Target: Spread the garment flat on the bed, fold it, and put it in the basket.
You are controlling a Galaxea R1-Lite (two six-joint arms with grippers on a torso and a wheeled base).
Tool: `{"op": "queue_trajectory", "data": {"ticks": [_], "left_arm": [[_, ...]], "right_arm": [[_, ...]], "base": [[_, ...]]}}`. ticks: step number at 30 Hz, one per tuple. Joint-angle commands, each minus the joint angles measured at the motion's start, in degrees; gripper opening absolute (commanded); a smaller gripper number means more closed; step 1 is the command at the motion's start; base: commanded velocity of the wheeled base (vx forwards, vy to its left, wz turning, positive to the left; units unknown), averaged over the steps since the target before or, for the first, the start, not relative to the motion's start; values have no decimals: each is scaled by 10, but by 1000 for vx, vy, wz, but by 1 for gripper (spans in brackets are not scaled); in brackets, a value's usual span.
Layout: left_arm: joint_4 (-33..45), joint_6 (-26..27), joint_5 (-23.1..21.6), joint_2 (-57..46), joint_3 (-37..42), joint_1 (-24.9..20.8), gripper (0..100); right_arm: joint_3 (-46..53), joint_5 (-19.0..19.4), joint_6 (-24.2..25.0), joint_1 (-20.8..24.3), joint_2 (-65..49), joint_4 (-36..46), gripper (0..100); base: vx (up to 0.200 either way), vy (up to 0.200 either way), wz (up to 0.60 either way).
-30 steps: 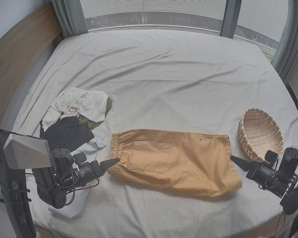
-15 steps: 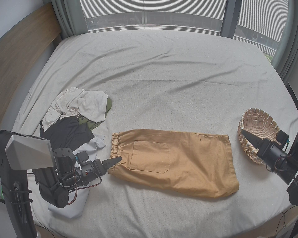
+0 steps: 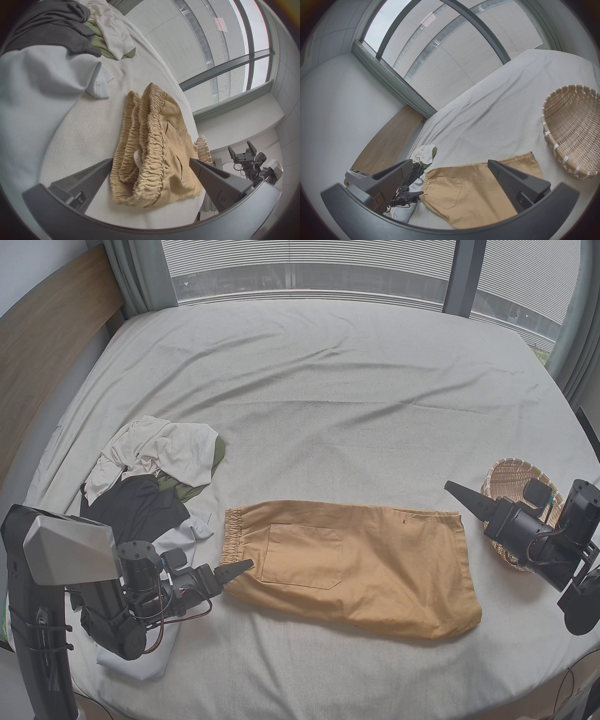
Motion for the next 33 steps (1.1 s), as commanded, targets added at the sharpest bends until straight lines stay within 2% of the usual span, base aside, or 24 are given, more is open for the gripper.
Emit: {"op": "queue_trajectory", "data": {"ticks": [1, 6, 9, 10, 20, 25, 33], "left_arm": [[0, 1, 0, 14, -11, -1, 100], [0, 1, 1, 19, -17, -5, 100], [0, 0, 18, 21, -20, -7, 100], [0, 0, 18, 21, -20, -7, 0], [-1, 0, 24, 22, -30, -6, 0], [0, -8, 22, -32, 29, 4, 0], [-1, -1, 21, -60, 113, 14, 0]], "right_arm": [[-1, 3, 0, 2, 14, -2, 100], [-3, 3, 0, 2, 13, -3, 100], [-2, 3, 0, 2, 13, -3, 100], [-2, 3, 0, 2, 14, -3, 100], [5, 3, 0, 7, 21, -4, 100], [11, 3, 0, 12, 36, -4, 100], [12, 3, 0, 11, 37, -5, 100]], "base": [[0, 0, 0], [0, 0, 0], [0, 0, 0], [0, 0, 0], [0, 0, 0], [0, 0, 0], [0, 0, 0]]}}
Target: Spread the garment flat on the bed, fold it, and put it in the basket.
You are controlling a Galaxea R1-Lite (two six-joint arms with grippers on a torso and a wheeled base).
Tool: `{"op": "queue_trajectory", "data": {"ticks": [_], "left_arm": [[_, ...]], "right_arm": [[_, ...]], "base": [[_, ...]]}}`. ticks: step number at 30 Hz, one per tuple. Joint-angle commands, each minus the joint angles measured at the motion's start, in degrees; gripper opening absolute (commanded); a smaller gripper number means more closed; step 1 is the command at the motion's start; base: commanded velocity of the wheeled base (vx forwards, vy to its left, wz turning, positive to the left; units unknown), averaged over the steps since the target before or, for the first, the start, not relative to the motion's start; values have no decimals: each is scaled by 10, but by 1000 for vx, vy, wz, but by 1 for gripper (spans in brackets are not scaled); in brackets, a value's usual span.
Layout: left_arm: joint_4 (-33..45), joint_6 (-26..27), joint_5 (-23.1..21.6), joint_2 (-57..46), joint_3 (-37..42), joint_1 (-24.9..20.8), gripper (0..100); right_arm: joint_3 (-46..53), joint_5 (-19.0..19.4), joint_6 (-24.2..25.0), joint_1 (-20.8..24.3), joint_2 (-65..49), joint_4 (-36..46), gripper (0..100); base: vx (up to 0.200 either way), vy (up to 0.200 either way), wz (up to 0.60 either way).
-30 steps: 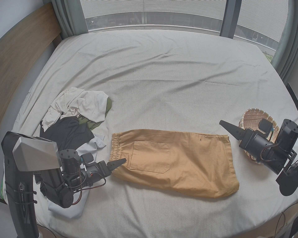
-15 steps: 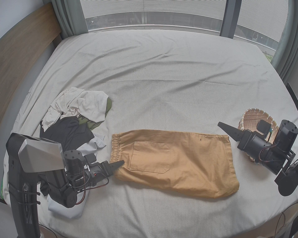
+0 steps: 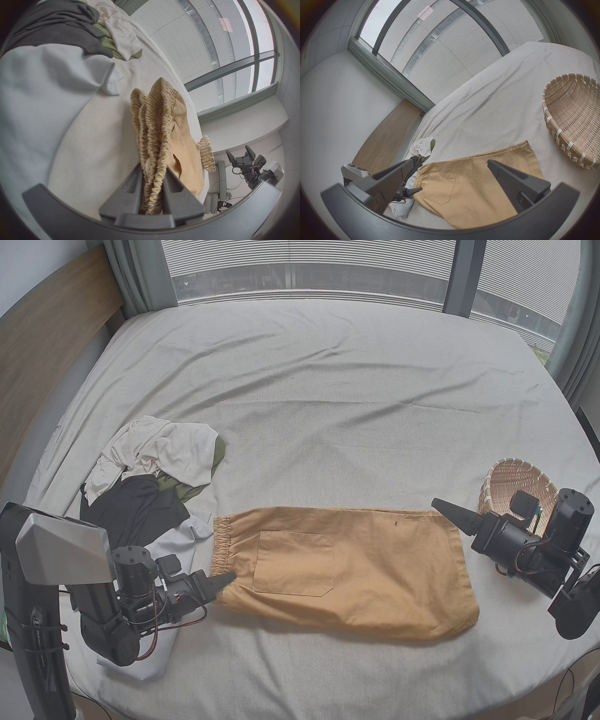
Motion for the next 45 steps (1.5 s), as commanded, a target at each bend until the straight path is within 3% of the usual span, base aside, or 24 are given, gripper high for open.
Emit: {"op": "queue_trajectory", "data": {"ticks": [1, 13, 21, 37, 45], "left_arm": [[-1, 3, -1, -32, 49, 14, 0], [-1, 20, -63, -119, 137, 113, 0], [-1, 65, -92, -123, 158, 160, 0], [-1, 66, -98, -149, 165, 154, 0], [-1, 61, -93, -185, 140, 96, 0]], "right_arm": [[1, 0, 0, 0, 5, -1, 100], [7, 1, 0, 10, 17, -1, 100], [7, 0, 0, 13, 29, -15, 100], [12, -2, -1, 13, 45, -38, 100], [13, -3, 0, 21, 45, -38, 100]], "base": [[0, 0, 0], [0, 0, 0], [0, 0, 0], [0, 0, 0], [0, 0, 0]]}}
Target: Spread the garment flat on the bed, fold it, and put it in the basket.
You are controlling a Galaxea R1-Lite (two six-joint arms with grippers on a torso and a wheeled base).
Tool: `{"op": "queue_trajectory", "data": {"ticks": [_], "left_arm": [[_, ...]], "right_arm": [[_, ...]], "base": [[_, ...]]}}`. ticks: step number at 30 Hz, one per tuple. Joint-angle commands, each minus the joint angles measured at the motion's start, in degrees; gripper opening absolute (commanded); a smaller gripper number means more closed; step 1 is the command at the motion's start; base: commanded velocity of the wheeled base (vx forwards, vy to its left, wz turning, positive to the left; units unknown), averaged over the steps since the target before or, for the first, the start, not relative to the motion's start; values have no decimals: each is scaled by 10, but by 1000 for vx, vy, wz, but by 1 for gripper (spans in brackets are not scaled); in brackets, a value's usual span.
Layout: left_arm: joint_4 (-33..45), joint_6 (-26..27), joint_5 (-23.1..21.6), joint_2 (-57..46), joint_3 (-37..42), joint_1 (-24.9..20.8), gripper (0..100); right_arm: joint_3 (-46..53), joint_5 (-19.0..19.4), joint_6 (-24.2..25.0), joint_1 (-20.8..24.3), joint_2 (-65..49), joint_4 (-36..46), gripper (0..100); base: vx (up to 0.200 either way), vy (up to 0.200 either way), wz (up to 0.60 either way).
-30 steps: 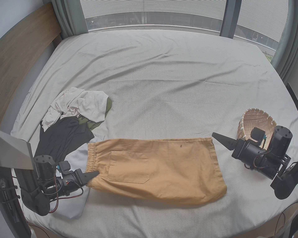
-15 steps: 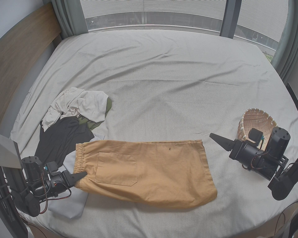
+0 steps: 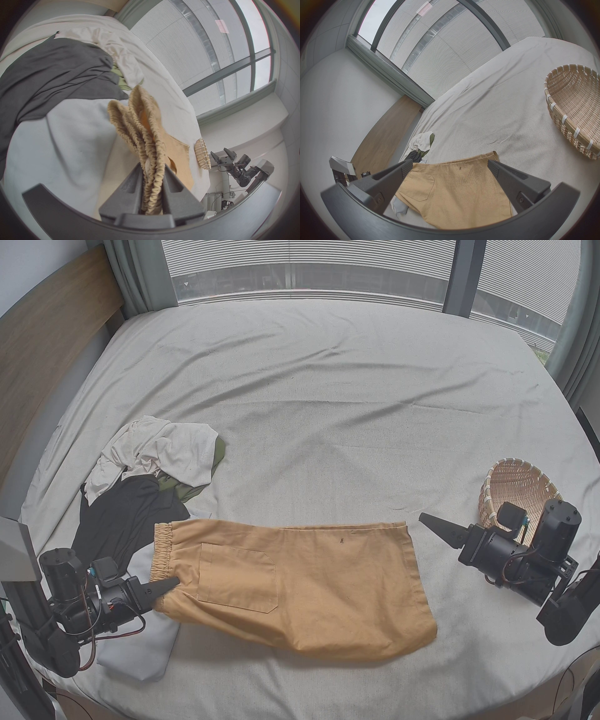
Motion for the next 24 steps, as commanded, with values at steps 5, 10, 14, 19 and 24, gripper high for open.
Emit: {"op": "queue_trajectory", "data": {"ticks": [5, 10, 14, 19, 24], "left_arm": [[-1, -1, 3, -16, -24, -45, 0], [-1, -1, 4, -16, -39, -71, 0], [-1, 0, 4, -14, -54, -95, 0], [-1, 0, 4, -5, -77, -120, 0], [0, 0, 3, 12, -99, -143, 0]], "right_arm": [[1, 0, 0, 4, 1, 0, 100], [1, 0, 0, 4, 1, 0, 100], [1, 0, 0, 4, 1, 0, 100], [1, 0, 1, 5, 1, 0, 100], [1, 0, 1, 5, 1, 1, 100]], "base": [[0, 0, 0], [0, 0, 0], [0, 0, 0], [0, 0, 0], [0, 0, 0]]}}
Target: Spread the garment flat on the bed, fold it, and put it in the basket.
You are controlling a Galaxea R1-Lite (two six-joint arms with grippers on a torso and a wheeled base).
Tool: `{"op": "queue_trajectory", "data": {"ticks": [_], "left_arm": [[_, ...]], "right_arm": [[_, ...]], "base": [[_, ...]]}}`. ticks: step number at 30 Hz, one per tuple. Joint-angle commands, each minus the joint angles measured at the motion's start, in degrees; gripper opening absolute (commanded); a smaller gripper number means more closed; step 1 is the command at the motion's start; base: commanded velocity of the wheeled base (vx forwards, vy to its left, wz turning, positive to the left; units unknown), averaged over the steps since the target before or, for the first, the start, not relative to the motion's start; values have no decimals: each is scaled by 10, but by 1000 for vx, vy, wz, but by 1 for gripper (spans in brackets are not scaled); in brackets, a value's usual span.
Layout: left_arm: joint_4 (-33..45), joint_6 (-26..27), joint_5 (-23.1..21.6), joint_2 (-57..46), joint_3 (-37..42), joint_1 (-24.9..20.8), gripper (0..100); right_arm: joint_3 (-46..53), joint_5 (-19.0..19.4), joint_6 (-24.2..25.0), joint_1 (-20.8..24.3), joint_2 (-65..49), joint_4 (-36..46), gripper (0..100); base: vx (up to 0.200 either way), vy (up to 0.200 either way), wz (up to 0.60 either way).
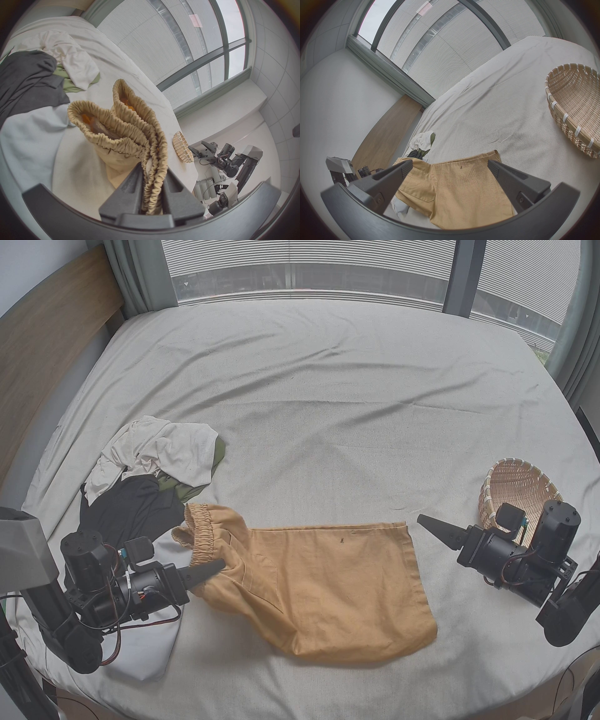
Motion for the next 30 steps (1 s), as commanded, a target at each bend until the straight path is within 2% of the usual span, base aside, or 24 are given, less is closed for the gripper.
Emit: {"op": "queue_trajectory", "data": {"ticks": [1, 30], "left_arm": [[-1, 0, 0, 19, -14, -24, 0], [-2, -8, 1, 71, -56, -88, 0]], "right_arm": [[0, 1, 0, 0, 1, 0, 100], [0, 2, 0, 1, 0, 0, 100]], "base": [[0, 0, 0], [0, 0, 0]]}}
